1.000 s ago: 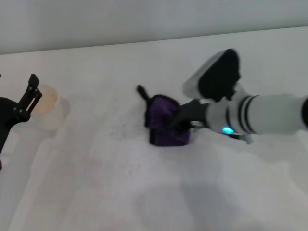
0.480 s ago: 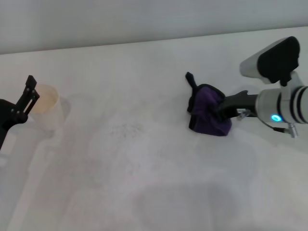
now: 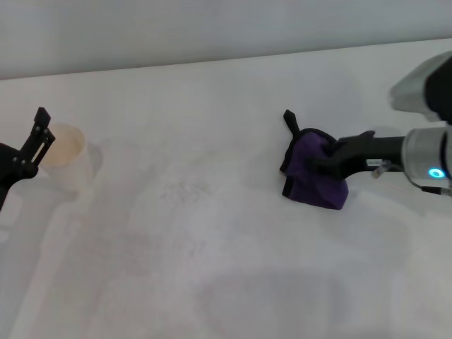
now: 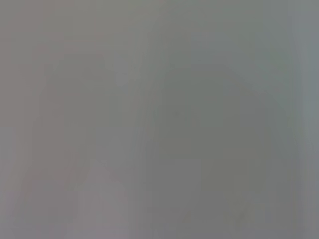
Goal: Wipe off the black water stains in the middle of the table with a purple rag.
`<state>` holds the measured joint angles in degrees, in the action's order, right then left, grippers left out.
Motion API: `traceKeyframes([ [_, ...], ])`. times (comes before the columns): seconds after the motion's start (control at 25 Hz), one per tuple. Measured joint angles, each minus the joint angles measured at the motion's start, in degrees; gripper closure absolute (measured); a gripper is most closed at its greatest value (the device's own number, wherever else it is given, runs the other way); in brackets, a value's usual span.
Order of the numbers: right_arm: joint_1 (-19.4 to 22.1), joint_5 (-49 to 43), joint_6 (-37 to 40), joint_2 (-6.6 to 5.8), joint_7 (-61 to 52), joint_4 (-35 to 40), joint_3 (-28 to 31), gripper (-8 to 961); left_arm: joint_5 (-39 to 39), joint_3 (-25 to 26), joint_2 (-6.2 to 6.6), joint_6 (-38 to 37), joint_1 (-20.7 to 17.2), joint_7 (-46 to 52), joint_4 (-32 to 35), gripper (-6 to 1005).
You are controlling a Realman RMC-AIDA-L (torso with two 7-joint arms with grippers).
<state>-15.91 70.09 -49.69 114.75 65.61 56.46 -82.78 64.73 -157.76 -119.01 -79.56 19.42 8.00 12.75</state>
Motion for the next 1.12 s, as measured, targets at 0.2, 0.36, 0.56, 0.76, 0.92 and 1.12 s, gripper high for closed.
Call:
traceKeyframes([
  [0.2, 2.3, 13.0, -4.2, -0.14, 13.4, -2.2, 6.9, 445, 0.0, 0.0, 0.01, -0.3, 0.0, 0.0, 0.0, 118],
  [0.36, 2.2, 24.7, -12.2, -0.21, 25.1, -9.1, 15.9, 319, -0.2, -0.1, -0.08, -0.3, 0.3, 0.1, 0.1, 118],
  [0.56, 1.0, 42.8, -26.6, -0.19, 47.0, -26.1, 30.0, 213, 0.1, 0.1, -0.31, -0.2, 0.5, 0.3, 1.5, 118],
  [0.76, 0.1, 57.4, -28.8, 0.04, 75.5, -41.3, 35.4, 118, 1.2, 0.1, -0.3, 0.3, 0.8, 4.7, 1.4, 118],
  [0.92, -0.3, 62.6, -21.8, 0.11, 88.7, -46.2, 37.4, 75, 5.3, 0.0, -0.37, 0.9, 0.9, 8.4, 1.7, 118],
  [1.12, 0.0, 63.5, -19.7, 0.06, 90.5, -47.2, 40.5, 76, 7.1, 0.0, -0.31, 2.9, 1.3, 10.7, 1.4, 118],
])
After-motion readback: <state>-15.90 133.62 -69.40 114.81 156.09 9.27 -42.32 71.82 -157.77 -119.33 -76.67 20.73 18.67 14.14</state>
